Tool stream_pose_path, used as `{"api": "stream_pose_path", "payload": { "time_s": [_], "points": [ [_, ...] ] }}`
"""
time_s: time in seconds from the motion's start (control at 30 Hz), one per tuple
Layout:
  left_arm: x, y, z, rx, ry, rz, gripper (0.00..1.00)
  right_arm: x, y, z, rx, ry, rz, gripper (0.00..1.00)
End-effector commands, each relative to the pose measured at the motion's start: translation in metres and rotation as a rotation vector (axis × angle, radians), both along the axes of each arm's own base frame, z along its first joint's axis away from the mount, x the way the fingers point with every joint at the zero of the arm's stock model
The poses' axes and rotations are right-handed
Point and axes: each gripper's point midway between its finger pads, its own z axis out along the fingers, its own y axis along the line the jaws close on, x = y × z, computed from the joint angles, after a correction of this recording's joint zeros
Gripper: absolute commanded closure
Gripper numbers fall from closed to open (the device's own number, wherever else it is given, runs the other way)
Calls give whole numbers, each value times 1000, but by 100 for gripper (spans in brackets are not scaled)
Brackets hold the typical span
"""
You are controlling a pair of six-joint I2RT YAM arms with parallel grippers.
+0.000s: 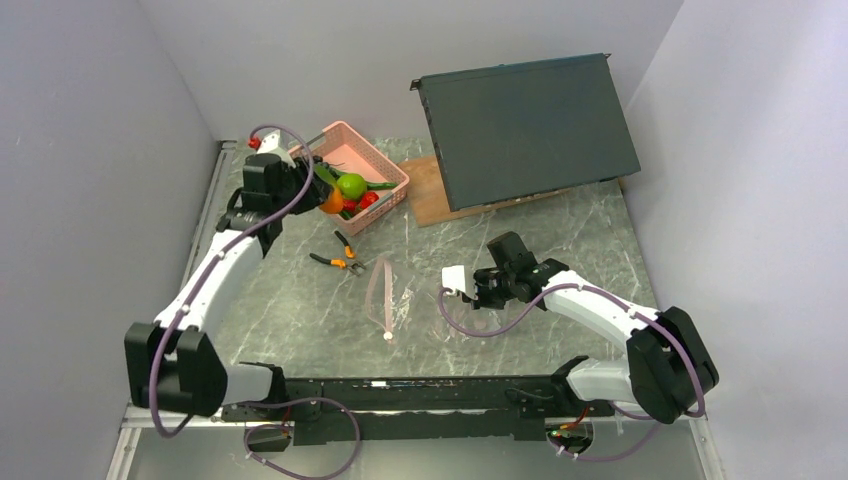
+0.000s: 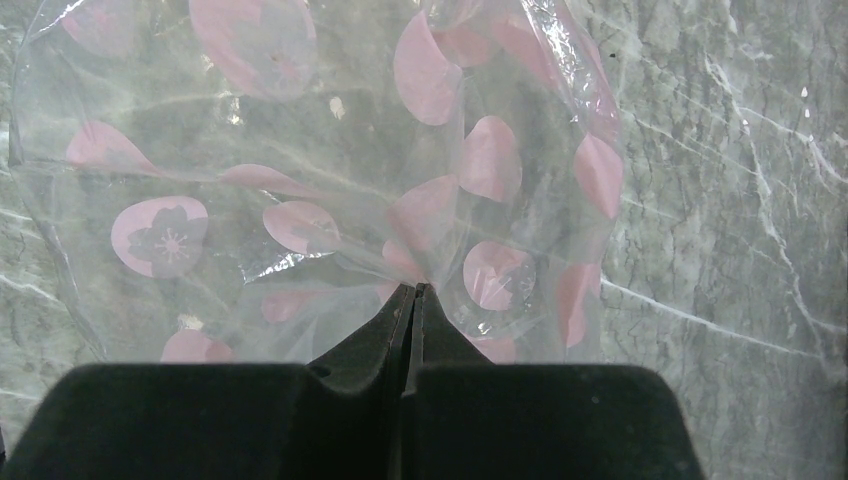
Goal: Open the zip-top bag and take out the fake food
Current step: Place the fake fruit in the bin.
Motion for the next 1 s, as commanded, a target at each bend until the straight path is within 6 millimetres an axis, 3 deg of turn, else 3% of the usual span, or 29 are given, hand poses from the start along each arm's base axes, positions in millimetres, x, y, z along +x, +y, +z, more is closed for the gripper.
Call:
{"api": "stream_pose_path", "payload": {
  "time_s": [0.0, 0.47, 0.57, 0.7, 0.8, 0.97],
  "points": [
    [25, 5, 3, 13, -3, -26, 100, 5, 1, 8, 16, -40, 7, 100],
    [92, 4, -57, 16, 201, -30, 97, 2, 3, 6, 12, -33, 20, 100],
    [102, 7, -67, 19, 238, -23, 81, 2, 2, 6, 11, -34, 20, 100],
    [112, 9, -79, 29, 285, -22, 39, 1, 3, 6, 11, -35, 25, 100],
    [115, 9, -83, 30, 305, -29, 25, 1, 3, 6, 10, -35, 29, 100],
    [115, 9, -74, 31, 274, -38, 6, 0, 3, 5, 9, -33, 31, 100]
  ]
}}
